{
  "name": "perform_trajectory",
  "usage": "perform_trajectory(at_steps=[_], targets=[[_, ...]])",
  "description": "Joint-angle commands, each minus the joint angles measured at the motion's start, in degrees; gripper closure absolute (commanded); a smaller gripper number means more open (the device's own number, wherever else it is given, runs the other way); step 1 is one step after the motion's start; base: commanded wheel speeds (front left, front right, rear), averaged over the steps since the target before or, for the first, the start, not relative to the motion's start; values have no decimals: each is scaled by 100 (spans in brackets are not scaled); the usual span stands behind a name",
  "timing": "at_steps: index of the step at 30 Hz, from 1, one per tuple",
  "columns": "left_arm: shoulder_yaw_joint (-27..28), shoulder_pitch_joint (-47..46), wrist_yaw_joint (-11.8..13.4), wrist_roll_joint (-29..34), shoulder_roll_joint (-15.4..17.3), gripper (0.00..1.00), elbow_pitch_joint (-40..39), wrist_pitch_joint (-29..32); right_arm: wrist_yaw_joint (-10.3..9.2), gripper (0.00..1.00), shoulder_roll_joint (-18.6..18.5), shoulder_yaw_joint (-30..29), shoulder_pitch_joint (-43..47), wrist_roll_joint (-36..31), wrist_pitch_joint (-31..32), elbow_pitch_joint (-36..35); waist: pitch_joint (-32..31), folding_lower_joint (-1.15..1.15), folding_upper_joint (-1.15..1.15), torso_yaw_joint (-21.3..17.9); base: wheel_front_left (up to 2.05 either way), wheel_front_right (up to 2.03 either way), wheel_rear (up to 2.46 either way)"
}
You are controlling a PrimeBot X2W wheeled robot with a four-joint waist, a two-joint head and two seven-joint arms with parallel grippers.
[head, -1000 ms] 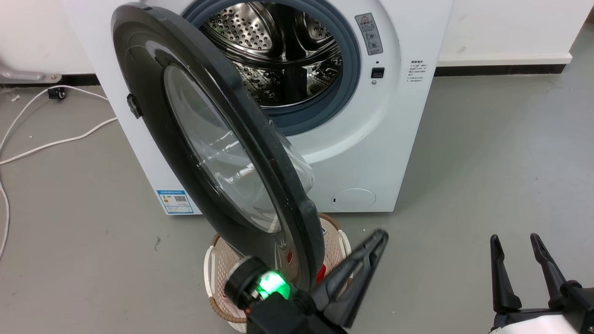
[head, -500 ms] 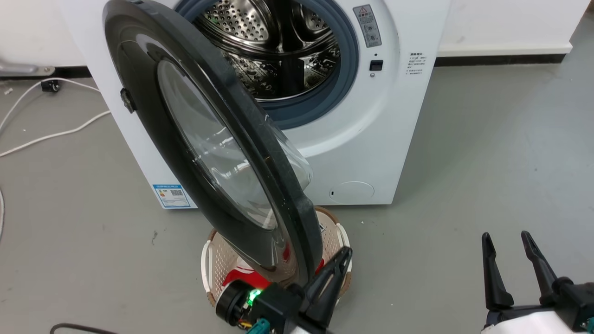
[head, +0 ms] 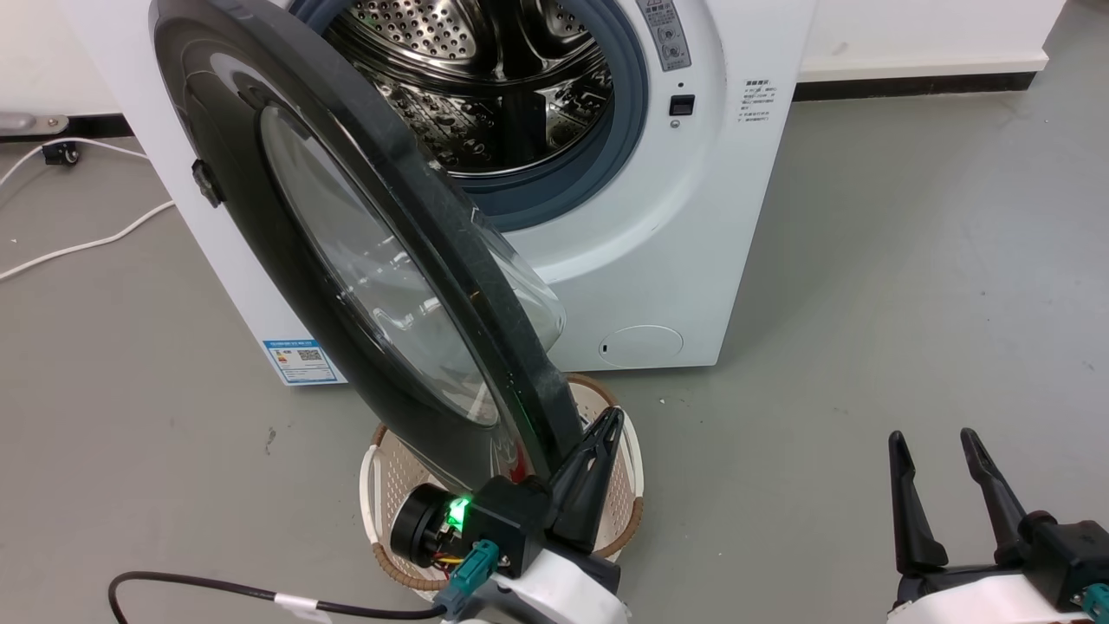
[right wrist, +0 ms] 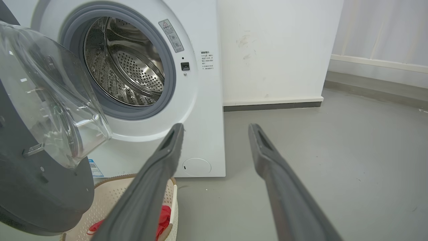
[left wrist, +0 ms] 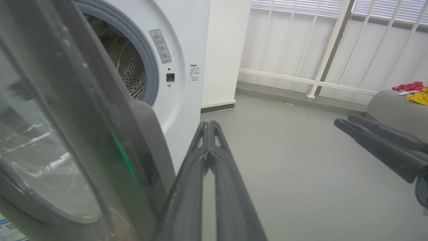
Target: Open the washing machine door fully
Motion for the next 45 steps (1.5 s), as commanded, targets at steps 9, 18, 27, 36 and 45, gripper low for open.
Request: perform_trajectory(at_steps=[9,18,27,36,45], targets=[[244,44,297,-52,98,100,221,-64,-3,0,22,43,-69,35,-67,115,-54,0,0,5,0,0,0],[386,157,489,-61,278,100,156,-3,-3,0,21,58,-4,41,-80,171,-151,0,0,65,0,0,0],[505,403,727,-95,432,100,-138,146,-4,0,22,53,49,67,-83,187,-205,0,0,146,0,0,0],[510,727,925,-33,558,100,-580,261,-3,0,21,82,59,95,-82,224,-225,0,0,222,0,0,0],[472,1151,1160,50,668,100,-1143,375,-3,0,22,58,60,73,-71,236,-232,0,0,367,0,0,0]])
